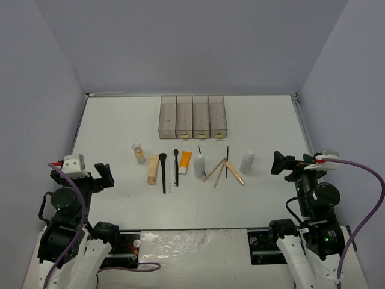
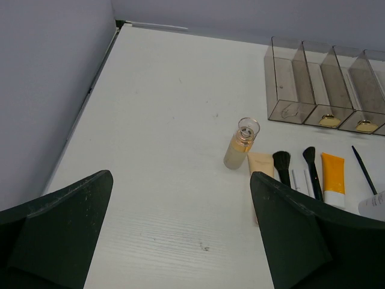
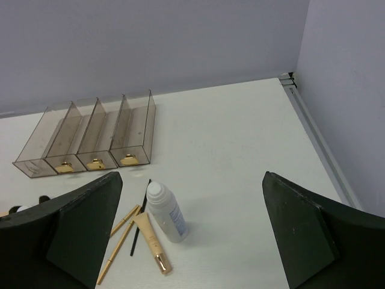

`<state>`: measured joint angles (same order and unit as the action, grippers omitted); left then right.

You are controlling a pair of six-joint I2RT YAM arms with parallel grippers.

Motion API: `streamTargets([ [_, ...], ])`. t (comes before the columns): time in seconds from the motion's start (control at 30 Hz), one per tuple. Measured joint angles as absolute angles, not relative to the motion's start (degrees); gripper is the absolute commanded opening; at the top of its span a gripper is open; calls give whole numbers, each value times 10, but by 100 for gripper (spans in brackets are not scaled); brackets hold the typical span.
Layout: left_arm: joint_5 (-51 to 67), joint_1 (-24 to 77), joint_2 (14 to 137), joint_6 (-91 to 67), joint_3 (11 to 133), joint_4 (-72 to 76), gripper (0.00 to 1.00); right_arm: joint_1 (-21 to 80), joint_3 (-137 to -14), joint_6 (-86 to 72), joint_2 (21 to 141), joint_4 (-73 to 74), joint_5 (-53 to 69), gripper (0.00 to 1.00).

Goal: Organize the makeup

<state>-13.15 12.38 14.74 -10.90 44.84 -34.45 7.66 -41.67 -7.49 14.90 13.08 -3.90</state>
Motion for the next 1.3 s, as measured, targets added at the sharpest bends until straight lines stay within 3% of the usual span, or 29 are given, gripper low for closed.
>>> streamTargets([
  [0.43, -133, 124, 148, -109, 448, -345, 97, 77, -443, -89, 178, 140, -34, 100],
  [0.87, -133, 124, 150, -109, 448, -344, 97, 83, -485, -136, 402, 154, -20, 100],
  [1.07, -132, 124, 150, -109, 448, -344, 97, 158, -473, -153, 469, 144, -30, 100],
  [1.3, -132, 124, 150, -109, 444, -344, 97, 206, -428, -170, 508, 106, -55, 90],
])
